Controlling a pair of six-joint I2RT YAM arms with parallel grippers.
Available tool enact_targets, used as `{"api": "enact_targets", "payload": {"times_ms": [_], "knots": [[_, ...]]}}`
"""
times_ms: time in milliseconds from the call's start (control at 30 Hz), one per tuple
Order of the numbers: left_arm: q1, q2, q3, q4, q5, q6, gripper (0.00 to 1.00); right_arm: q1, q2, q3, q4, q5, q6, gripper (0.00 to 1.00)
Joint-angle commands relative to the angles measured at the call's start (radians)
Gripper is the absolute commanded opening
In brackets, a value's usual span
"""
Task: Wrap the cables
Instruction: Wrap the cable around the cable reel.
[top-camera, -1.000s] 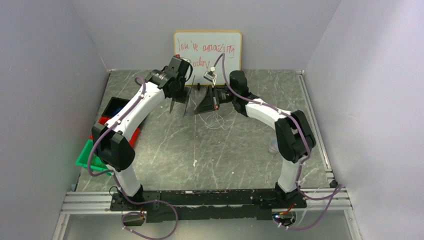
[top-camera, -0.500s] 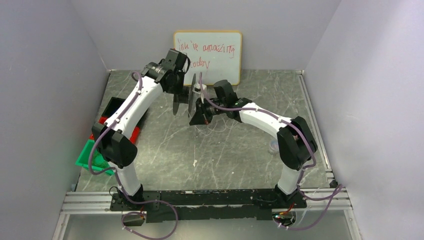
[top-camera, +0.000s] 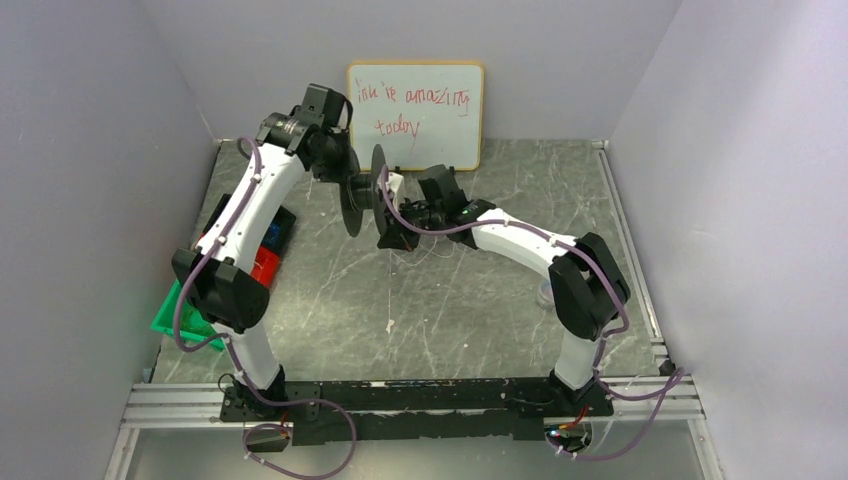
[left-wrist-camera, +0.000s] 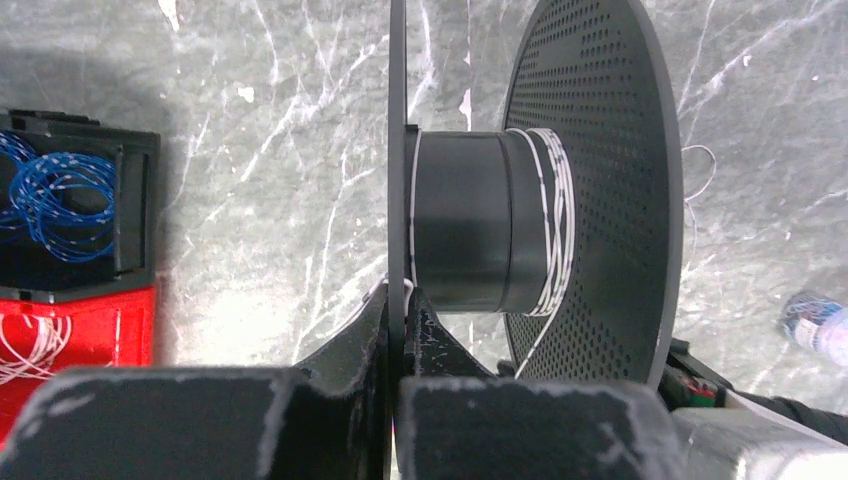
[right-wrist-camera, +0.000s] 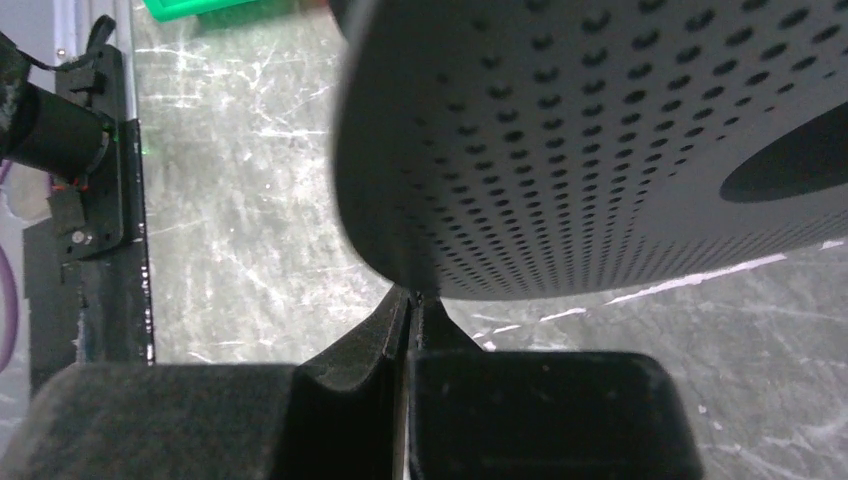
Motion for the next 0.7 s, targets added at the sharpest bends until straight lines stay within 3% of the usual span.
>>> {"api": "enact_targets", "payload": {"times_ms": [0, 233, 667], "knots": [[0.092, -0.105, 0.110, 0.164, 0.011, -0.060, 0.02, 0.021, 0.059, -0.012, -0.188, -0.036, -0.073, 0.03], [0.212, -0.141, 0.118, 0.187, 0.181, -0.127, 0.02, 0.021, 0.076, -0.009, -0.205, -0.064, -0.094, 0.03], [0.270, -0.190, 0.089, 0.239, 0.261, -0.144, 0.02, 0.024, 0.138, 0.040, -0.305, -0.171, -0.142, 0.07]]}}
